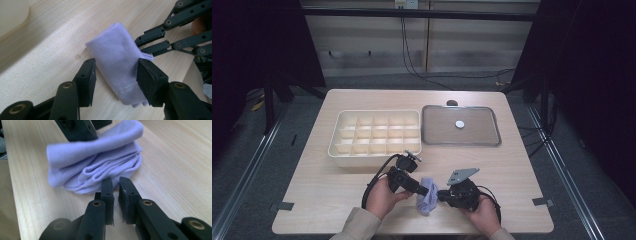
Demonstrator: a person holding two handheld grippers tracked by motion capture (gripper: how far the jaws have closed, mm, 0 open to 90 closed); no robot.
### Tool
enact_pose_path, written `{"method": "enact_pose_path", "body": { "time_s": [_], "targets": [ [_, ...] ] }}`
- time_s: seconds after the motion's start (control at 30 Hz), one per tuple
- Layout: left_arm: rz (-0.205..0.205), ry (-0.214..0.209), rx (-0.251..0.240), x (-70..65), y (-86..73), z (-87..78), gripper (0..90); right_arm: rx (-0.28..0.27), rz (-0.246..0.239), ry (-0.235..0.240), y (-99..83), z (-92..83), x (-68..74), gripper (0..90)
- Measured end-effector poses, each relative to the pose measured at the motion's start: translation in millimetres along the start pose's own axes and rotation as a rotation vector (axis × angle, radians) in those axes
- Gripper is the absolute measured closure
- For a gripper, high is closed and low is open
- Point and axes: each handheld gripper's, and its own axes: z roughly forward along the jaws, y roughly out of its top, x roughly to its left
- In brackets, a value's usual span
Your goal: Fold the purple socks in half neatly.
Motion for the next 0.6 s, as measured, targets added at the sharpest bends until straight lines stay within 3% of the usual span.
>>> {"method": "enact_pose_path", "body": {
  "time_s": [0.2,0.6],
  "targets": [
    [-0.008,0.009,0.019,-1.5,-0.1,8.7,45.5,-0.004,-0.003,0.001,1.7,2.8,4.3,81.6],
    [-0.037,-0.016,0.017,-1.4,1.1,15.5,44.2,-0.018,0.004,-0.008,1.0,4.0,4.6,81.9]
  ]
}}
